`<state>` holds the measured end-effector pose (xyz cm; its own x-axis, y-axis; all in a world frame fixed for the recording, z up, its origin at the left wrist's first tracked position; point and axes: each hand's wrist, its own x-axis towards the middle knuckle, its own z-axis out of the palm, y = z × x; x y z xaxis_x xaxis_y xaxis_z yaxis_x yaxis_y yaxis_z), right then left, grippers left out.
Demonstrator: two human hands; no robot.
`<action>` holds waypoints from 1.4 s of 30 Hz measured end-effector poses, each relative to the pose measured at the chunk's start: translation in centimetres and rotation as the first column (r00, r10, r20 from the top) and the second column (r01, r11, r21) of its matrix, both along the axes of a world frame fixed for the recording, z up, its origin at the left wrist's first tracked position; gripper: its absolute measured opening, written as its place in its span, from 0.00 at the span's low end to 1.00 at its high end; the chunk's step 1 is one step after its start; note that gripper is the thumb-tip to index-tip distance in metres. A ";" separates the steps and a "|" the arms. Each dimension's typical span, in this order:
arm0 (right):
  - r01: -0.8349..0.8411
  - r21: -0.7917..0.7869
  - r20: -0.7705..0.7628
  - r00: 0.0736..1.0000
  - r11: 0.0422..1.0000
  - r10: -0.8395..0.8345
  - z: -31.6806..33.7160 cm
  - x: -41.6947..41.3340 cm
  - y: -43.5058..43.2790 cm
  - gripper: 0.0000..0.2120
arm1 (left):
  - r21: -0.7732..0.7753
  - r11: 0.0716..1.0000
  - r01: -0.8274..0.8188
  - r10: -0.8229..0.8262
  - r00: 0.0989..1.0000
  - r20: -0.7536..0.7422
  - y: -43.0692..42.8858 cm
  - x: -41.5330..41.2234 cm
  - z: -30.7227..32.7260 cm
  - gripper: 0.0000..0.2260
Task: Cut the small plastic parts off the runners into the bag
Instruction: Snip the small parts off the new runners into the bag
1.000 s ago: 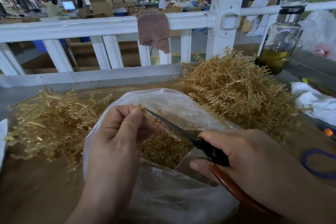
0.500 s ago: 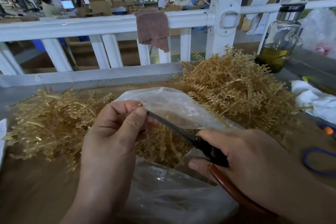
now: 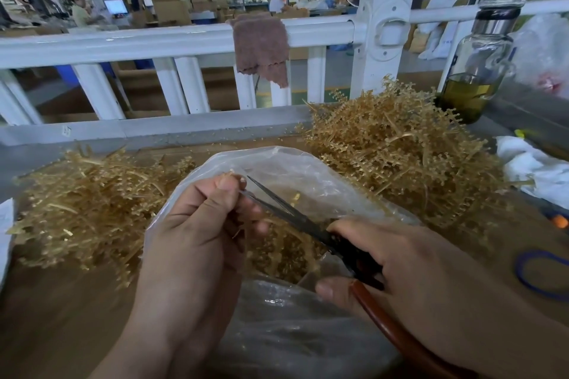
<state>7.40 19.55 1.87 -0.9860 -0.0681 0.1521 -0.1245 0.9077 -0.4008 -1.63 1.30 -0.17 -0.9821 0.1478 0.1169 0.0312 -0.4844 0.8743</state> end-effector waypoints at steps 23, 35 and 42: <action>0.047 0.062 -0.134 0.990 0.997 -0.038 0.1 0.1 0.1 0.27 | 0.050 0.999 -0.019 0.019 1.000 0.003 0.8 0.6 0.1 0.15; 0.055 0.068 -0.151 0.988 0.996 -0.044 -0.1 0.0 0.1 0.26 | 0.033 0.998 -0.046 0.047 0.998 -0.029 1.0 0.8 0.0 0.13; 0.057 0.052 -0.173 0.984 0.997 -0.047 -0.1 0.1 -0.2 0.24 | 0.009 0.998 -0.054 0.054 0.998 -0.033 1.0 0.9 -0.2 0.11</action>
<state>7.47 19.32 1.78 -0.9482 -0.0305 0.3162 -0.1387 0.9353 -0.3256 -0.68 2.35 -0.36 -0.9842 0.0933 0.1507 0.0867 -0.4880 0.8685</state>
